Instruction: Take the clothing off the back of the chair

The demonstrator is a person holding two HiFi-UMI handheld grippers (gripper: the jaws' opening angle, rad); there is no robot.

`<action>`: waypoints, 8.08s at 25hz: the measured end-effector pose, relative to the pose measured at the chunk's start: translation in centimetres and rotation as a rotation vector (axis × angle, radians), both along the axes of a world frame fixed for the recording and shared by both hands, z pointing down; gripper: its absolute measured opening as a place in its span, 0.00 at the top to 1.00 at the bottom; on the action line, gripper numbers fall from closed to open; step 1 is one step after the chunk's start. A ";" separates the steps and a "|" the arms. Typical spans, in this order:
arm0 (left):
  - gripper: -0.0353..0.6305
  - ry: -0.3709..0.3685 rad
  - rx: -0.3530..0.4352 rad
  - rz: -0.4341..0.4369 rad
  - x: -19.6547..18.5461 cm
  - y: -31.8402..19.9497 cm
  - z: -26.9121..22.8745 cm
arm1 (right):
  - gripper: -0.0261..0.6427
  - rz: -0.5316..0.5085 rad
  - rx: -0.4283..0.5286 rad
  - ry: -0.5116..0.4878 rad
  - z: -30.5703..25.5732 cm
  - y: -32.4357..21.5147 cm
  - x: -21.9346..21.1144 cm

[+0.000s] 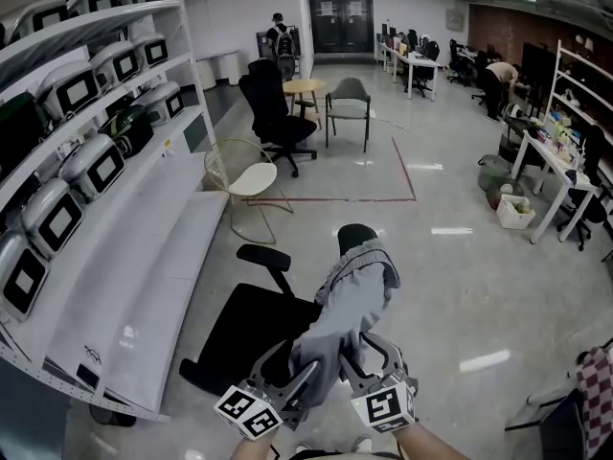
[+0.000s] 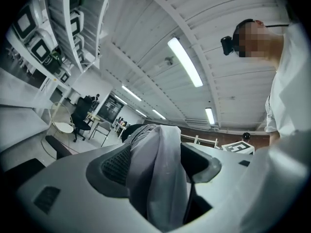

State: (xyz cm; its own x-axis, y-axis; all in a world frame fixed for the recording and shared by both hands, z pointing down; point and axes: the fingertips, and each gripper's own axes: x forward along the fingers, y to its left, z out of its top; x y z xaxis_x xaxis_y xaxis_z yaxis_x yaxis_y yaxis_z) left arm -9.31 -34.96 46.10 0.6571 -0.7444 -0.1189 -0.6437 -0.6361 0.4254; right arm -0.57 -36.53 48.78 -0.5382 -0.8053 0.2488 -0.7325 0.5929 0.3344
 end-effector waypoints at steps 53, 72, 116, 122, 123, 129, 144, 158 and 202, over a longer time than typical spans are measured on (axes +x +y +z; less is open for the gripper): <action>0.92 0.078 -0.005 -0.066 -2.5 4.0 -0.8 | 0.93 -0.015 0.122 0.012 -3.4 4.0 -1.8; 0.92 0.187 0.004 0.051 -3.9 7.5 -1.7 | 0.93 0.081 0.157 0.048 -4.0 8.2 -3.8; 0.92 0.254 0.046 -0.098 5.3 28.6 -4.4 | 0.93 -0.188 0.123 -0.166 -4.9 30.5 2.7; 0.92 0.247 -0.008 -0.104 6.2 32.0 -2.7 | 0.93 -0.191 0.067 -0.186 -3.1 33.7 4.0; 0.92 0.246 -0.017 -0.101 6.4 32.4 -2.6 | 0.93 -0.188 0.063 -0.189 -3.0 34.0 4.1; 0.92 0.245 -0.016 -0.075 6.5 33.4 -3.5 | 0.93 -0.164 0.060 -0.181 -3.3 35.2 4.2; 0.92 0.271 0.015 0.069 2.1 37.5 -4.4 | 0.93 -0.058 0.104 -0.102 -5.0 39.3 -1.2; 0.92 0.356 0.016 0.069 -1.0 39.3 -3.3 | 0.93 -0.027 0.199 0.134 -3.9 41.2 -5.2; 0.92 0.206 0.004 -0.038 1.6 41.3 -1.6 | 0.93 -0.078 0.155 0.094 -2.5 43.0 -2.2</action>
